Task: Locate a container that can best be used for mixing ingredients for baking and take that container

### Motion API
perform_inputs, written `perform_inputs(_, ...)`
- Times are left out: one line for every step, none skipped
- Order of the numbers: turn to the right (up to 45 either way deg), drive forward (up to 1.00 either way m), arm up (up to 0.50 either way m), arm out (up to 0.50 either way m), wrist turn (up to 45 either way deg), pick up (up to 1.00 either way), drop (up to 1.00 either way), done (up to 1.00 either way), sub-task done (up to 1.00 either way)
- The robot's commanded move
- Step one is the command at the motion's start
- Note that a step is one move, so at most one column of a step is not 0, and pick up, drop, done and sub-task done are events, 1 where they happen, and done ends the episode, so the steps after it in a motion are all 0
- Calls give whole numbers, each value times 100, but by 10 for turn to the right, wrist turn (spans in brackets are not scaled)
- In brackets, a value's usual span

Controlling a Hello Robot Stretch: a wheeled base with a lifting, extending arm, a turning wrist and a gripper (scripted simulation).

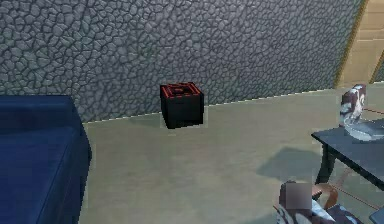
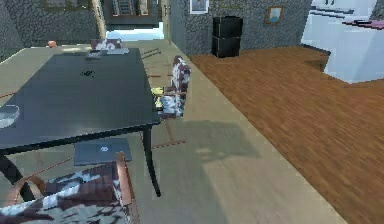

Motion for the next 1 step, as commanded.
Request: perform_inputs(0, 50, 0, 0, 0, 0, 0, 0, 0)
